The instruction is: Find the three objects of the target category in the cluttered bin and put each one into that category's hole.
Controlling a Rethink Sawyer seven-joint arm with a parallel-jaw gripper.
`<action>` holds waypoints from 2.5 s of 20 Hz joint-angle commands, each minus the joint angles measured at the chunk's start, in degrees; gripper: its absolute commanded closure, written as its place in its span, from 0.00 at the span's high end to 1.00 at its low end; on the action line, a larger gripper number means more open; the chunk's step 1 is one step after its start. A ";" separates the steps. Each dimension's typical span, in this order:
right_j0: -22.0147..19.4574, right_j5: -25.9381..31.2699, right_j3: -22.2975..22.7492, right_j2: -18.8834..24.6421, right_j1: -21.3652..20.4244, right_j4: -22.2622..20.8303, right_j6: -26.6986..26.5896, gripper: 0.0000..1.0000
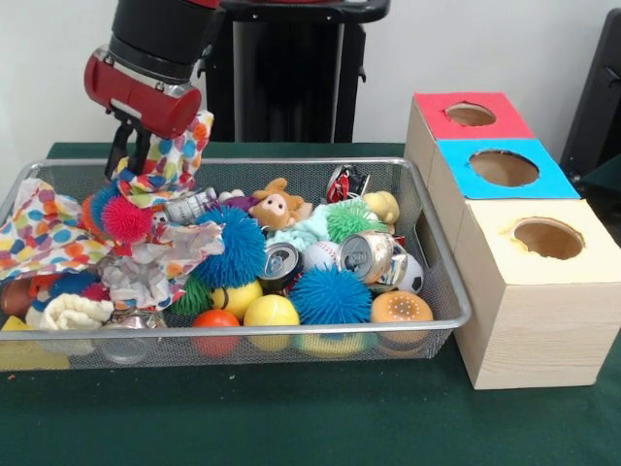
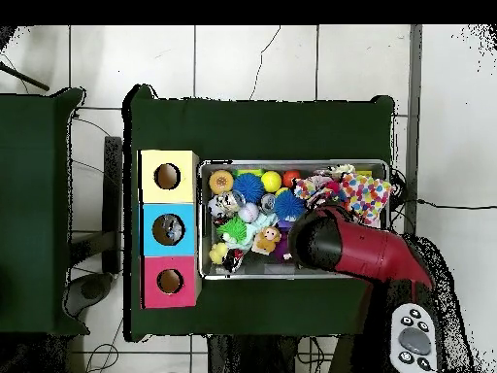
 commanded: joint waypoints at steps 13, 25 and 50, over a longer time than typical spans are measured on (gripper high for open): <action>-2.87 2.45 5.98 9.98 -0.80 -6.15 -1.84 1.00; 8.71 9.99 -1.40 2.25 4.03 -3.66 6.00 1.00; 18.90 9.27 -5.32 -4.77 11.68 2.26 11.29 1.00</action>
